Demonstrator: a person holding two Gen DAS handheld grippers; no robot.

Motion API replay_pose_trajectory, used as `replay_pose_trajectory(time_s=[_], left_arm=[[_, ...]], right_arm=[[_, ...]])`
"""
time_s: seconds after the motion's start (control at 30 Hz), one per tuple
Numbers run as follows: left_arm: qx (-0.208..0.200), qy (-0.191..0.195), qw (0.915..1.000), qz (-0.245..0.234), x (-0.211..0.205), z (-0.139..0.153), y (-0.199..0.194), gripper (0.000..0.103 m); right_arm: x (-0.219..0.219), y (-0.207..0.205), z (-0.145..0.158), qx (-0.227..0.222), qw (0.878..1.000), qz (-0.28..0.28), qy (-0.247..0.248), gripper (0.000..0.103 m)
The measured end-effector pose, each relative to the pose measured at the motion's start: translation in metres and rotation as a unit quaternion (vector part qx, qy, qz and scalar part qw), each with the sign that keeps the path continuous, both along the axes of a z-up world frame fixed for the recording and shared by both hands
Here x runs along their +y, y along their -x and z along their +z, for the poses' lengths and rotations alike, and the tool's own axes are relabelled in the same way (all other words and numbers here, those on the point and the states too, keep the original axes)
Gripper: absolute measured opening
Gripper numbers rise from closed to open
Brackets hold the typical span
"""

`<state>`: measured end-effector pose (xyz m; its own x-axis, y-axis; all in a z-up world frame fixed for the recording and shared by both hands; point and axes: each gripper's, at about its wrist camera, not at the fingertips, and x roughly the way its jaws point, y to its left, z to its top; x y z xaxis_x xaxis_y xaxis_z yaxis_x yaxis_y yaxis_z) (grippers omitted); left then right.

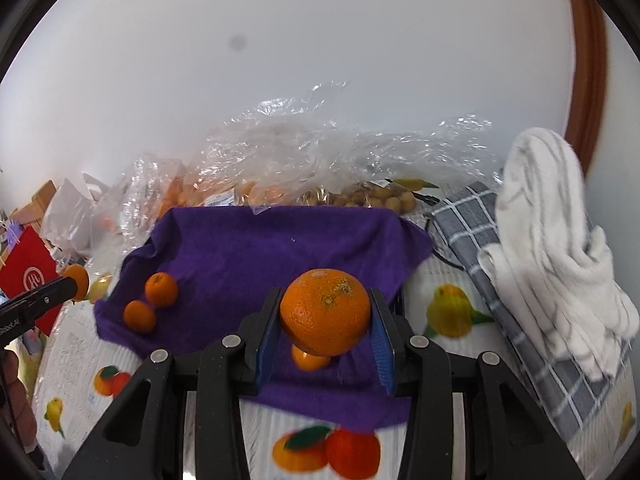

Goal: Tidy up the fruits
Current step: 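Lower both tools onto the towel and open them to release the oranges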

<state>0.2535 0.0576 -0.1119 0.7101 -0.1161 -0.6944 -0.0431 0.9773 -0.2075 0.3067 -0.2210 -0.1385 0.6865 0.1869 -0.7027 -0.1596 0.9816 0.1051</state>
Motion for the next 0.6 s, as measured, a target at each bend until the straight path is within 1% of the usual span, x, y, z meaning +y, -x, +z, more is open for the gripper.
replay_pose_trajectory(time_s=[0.1, 0.2, 0.27, 0.43, 0.53, 0.6], left_arm=[[0.011, 0.002, 0.9999, -0.003, -0.002, -0.006, -0.023, 0.028], [0.021, 0.007, 0.9998, -0.004, -0.004, -0.014, -0.046, 0.028], [0.025, 0.006, 0.9997, -0.006, -0.007, -0.018, -0.059, 0.028], [0.038, 0.002, 0.9993, -0.007, -0.017, -0.030, -0.092, 0.028], [0.047, -0.013, 0.9988, 0.000, -0.024, -0.037, -0.107, 0.028], [0.049, -0.014, 0.9987, -0.002, -0.028, -0.041, -0.112, 0.028]], right_arm=[[0.002, -0.021, -0.009, 0.011, 1.000, 0.006, 0.001, 0.041], [0.003, -0.044, -0.024, 0.033, 0.999, 0.010, 0.000, 0.041], [0.005, -0.056, -0.033, 0.041, 0.999, 0.009, 0.007, 0.041], [0.004, -0.072, -0.049, 0.056, 0.998, 0.009, 0.008, 0.041], [0.004, -0.080, -0.057, 0.063, 0.998, 0.009, 0.017, 0.041], [0.004, -0.084, -0.064, 0.071, 0.997, 0.008, 0.020, 0.041]])
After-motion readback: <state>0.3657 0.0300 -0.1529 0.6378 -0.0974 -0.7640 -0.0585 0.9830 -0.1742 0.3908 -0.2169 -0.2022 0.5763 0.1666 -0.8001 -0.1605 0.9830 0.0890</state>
